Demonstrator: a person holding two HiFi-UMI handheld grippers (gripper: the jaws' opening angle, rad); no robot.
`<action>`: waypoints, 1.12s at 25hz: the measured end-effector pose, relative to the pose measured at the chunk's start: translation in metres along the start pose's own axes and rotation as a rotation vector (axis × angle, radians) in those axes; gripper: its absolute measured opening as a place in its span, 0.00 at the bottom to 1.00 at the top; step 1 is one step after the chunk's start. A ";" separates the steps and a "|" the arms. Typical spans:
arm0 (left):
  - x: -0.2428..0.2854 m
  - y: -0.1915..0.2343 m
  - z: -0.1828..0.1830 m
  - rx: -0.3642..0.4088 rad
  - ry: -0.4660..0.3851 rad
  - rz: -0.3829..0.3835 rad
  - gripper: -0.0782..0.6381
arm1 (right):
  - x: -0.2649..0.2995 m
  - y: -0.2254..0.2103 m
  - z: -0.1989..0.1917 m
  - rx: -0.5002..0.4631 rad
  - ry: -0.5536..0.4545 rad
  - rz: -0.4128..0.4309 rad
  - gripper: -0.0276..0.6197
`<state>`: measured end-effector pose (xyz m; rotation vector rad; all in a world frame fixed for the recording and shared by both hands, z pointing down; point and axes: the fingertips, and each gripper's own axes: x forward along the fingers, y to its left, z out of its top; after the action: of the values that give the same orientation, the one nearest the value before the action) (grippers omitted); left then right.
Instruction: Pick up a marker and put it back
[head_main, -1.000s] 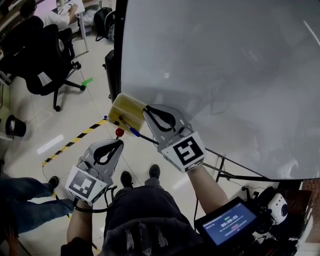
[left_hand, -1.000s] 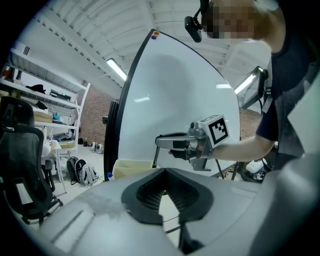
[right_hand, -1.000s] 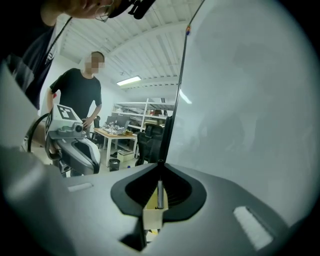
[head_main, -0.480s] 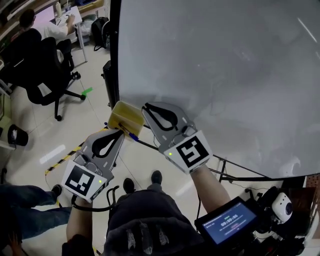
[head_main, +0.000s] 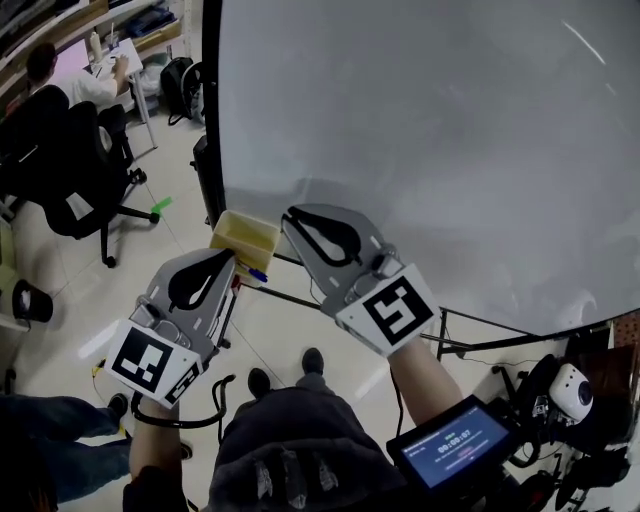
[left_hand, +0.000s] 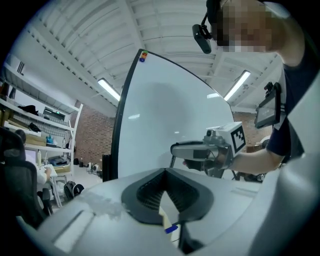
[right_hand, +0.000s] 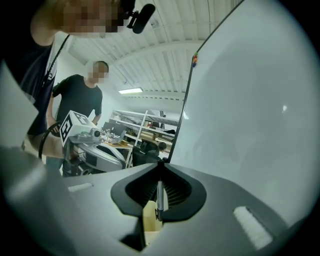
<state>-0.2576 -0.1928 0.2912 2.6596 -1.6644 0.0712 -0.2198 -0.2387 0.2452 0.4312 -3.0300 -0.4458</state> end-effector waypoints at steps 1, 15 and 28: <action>0.000 -0.002 0.006 0.007 -0.009 -0.005 0.12 | -0.004 0.001 0.004 0.000 -0.002 -0.009 0.09; 0.028 -0.098 0.053 0.082 -0.065 -0.085 0.12 | -0.130 -0.016 0.021 0.018 -0.025 -0.145 0.09; 0.068 -0.292 0.051 0.143 -0.030 -0.102 0.12 | -0.340 -0.028 0.006 0.087 -0.034 -0.196 0.09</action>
<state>0.0364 -0.1276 0.2491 2.8583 -1.5863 0.1562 0.1136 -0.1675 0.2285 0.7377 -3.0613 -0.3342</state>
